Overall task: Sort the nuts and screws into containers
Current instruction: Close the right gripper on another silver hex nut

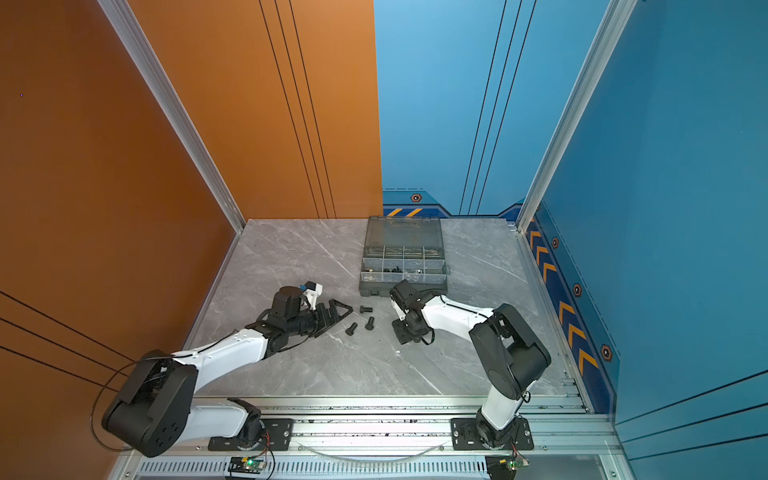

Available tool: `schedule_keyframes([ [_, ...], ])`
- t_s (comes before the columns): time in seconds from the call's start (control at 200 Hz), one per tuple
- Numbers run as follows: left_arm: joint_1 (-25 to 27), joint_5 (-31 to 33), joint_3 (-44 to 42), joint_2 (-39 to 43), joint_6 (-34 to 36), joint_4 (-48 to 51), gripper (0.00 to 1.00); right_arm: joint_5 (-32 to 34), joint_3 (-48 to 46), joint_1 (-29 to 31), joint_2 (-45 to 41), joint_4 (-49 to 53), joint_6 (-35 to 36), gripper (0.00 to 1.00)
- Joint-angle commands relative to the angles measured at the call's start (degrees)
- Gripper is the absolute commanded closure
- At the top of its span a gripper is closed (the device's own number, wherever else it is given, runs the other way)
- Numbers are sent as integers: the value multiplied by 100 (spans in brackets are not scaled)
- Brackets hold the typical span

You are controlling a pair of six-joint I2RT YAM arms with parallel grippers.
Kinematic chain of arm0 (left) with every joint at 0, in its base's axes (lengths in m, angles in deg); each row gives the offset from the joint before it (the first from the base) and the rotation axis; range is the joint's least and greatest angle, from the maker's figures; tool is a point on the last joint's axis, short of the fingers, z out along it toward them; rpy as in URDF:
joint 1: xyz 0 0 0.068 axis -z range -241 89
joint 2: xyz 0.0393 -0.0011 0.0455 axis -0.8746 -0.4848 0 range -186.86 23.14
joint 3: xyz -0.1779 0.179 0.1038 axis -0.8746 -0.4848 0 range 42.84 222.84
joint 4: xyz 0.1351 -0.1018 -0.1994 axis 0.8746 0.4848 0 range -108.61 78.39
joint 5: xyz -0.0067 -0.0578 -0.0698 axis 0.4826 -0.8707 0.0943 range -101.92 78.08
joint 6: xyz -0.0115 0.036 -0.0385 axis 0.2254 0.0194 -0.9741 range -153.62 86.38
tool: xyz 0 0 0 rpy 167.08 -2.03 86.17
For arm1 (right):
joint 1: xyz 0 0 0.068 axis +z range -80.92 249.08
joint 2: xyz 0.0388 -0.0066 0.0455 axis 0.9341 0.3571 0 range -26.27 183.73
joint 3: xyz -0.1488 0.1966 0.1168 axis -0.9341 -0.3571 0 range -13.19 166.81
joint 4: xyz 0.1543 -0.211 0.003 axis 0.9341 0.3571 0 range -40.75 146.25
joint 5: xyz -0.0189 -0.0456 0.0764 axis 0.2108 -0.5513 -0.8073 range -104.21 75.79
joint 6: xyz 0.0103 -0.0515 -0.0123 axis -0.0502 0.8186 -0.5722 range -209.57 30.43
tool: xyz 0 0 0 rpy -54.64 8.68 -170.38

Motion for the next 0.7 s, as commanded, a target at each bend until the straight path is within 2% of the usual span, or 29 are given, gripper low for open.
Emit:
schedule_keyframes([
  [0.0,-43,73,2,-6,114,87,2,-41,-243,43,-101,348,-137,55],
  [0.405,-44,75,-14,13,108,88,2,28,-398,85,-107,313,-333,59],
  [0.606,-48,95,-34,57,115,95,2,226,-312,135,3,427,-388,66],
  [0.696,-52,92,-28,55,117,106,2,361,-253,155,47,557,-403,76],
])
